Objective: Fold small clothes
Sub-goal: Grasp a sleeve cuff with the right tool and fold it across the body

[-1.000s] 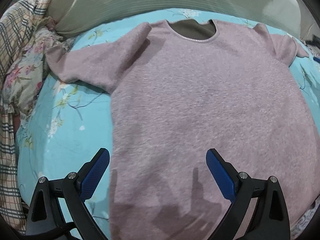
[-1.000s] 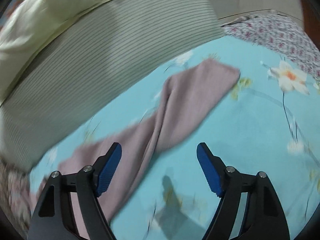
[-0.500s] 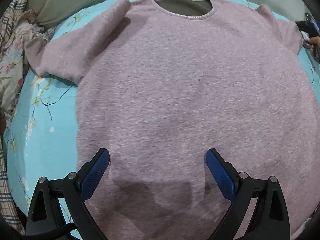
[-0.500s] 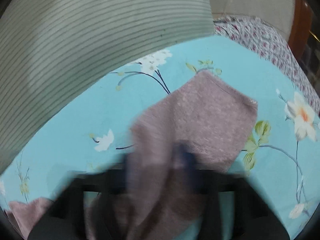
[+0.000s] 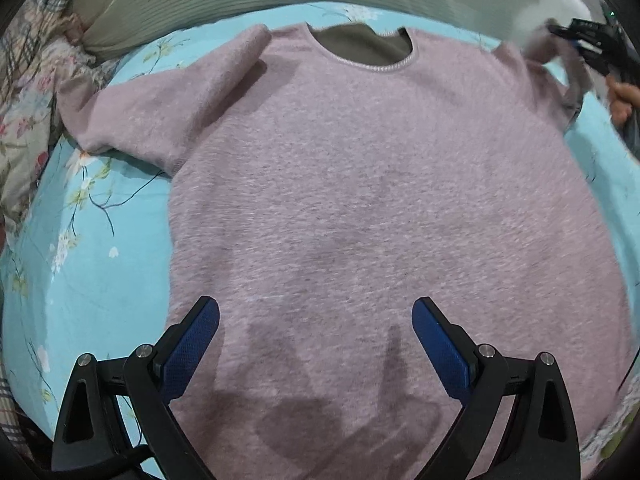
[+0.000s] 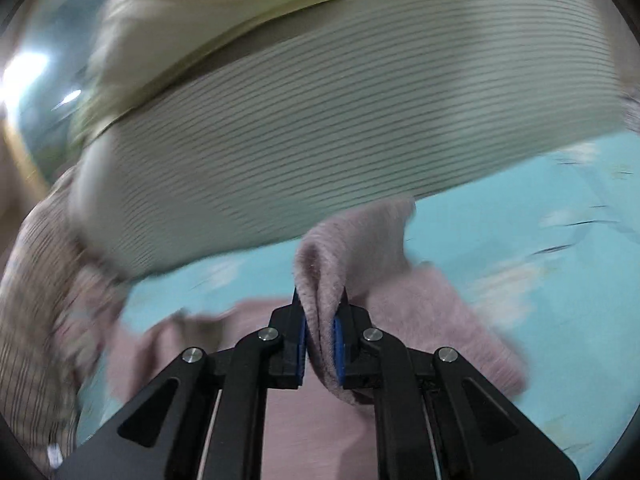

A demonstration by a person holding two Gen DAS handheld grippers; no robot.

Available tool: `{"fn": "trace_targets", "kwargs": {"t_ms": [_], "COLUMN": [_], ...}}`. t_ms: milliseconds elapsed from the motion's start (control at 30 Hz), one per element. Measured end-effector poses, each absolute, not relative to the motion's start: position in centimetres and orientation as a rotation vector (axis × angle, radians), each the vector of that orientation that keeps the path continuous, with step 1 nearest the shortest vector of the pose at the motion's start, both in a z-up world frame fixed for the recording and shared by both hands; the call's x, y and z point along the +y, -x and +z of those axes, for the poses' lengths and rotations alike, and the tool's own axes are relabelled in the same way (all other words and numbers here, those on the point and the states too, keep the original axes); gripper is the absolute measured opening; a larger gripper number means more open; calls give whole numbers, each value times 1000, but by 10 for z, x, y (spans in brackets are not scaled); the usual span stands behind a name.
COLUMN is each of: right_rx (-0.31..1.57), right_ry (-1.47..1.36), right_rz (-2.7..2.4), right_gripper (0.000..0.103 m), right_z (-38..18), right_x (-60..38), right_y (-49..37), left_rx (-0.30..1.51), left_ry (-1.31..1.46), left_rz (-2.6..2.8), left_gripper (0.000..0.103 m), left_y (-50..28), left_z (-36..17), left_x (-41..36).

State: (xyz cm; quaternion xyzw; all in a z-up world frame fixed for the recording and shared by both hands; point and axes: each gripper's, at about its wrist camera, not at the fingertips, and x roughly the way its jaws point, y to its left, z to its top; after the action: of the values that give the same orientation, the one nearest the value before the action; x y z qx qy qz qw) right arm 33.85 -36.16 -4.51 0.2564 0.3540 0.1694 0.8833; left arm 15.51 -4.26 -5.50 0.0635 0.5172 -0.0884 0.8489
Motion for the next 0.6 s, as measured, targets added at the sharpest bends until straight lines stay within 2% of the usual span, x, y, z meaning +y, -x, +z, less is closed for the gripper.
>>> {"fn": "trace_targets", "kwargs": {"t_ms": [167, 333, 433, 500, 567, 600], "right_rx": [731, 818, 902, 958, 1019, 1029], "right_ry": [-405, -273, -208, -191, -176, -171], "right_rz": [554, 671, 733, 776, 804, 809], "right_gripper": [12, 12, 16, 26, 60, 65], "right_z": [-45, -74, -94, -102, -110, -112], "right_x": [-253, -189, -162, -152, -149, -147], "right_y": [-309, -289, -275, -271, -264, -260], "left_rx": [1053, 1029, 1031, 1037, 1042, 1042], "left_ry": [-64, 23, 87, 123, 152, 163], "left_rz": [-183, -200, -232, -259, -294, -313], "left_gripper": [98, 98, 98, 98, 98, 98], "left_y": [-158, -160, -165, -172, -184, -189], "left_z": [-43, -36, -36, -38, -39, -39], "left_x": [-15, 13, 26, 31, 32, 32]}}
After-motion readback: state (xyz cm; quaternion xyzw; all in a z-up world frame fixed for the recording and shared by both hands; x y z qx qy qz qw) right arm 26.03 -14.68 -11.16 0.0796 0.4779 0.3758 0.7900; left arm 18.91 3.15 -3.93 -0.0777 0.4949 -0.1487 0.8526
